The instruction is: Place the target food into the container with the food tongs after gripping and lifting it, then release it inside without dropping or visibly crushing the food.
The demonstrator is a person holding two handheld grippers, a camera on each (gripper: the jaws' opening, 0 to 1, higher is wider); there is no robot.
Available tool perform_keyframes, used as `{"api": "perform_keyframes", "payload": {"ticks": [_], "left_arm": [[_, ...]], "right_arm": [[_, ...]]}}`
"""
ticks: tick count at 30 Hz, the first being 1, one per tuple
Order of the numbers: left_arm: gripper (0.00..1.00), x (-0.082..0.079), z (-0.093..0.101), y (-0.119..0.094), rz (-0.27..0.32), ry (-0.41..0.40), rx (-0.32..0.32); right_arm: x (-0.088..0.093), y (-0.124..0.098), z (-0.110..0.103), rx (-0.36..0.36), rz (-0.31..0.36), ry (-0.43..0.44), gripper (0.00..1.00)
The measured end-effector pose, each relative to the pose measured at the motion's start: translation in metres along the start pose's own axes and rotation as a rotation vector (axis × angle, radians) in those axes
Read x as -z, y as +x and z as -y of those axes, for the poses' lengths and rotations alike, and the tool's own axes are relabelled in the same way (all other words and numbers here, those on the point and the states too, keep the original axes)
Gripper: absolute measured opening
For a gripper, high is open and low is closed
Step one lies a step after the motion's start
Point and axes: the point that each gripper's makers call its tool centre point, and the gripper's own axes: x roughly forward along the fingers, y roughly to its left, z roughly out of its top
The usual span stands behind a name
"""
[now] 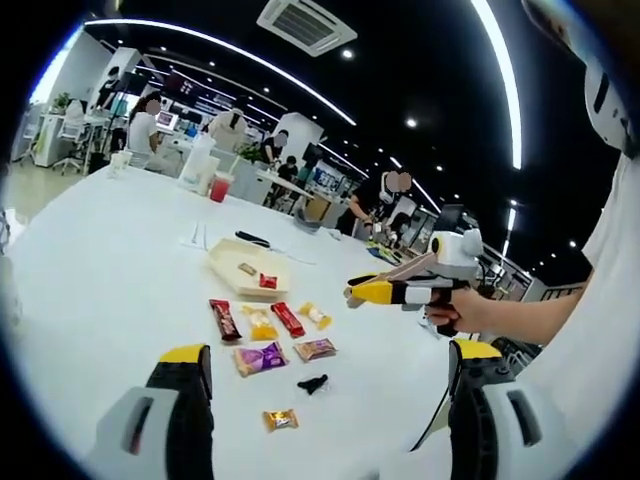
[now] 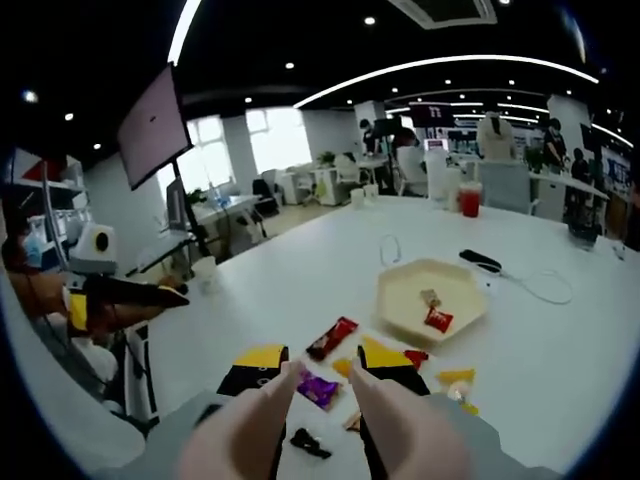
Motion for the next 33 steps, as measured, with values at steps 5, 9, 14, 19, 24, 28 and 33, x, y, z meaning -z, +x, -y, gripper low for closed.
{"api": "perform_keyframes", "payload": {"ticks": [5, 9, 14, 19, 24, 28, 33], "left_arm": [[0.99, 0.007, 0.000, -0.001, -0.021, 0.017, -0.002], [0.99, 0.007, 0.000, -0.001, -0.015, 0.019, -0.003], [0.99, 0.004, -0.001, -0.002, -0.006, 0.023, -0.004], [0.99, 0.002, -0.002, -0.003, -0.002, 0.025, -0.006], [0.99, 0.003, -0.004, -0.003, -0.002, 0.026, -0.007], [0.99, 0.004, -0.004, -0.006, 0.003, 0.023, -0.012], [0.99, 0.006, -0.005, -0.008, 0.002, 0.021, -0.017]], "right_arm": [[0.006, 0.001, -0.008, -0.014, -0.012, -0.011, 0.26], [0.006, 0.001, -0.009, -0.017, -0.013, -0.011, 0.27], [0.009, 0.003, -0.011, -0.017, -0.013, -0.006, 0.27], [0.014, 0.006, -0.019, -0.025, -0.019, -0.005, 0.27], [0.017, 0.007, -0.024, -0.030, -0.022, -0.001, 0.27], [0.024, 0.009, -0.031, -0.038, -0.030, 0.005, 0.27], [0.026, 0.010, -0.035, -0.044, -0.033, 0.008, 0.27]]}}
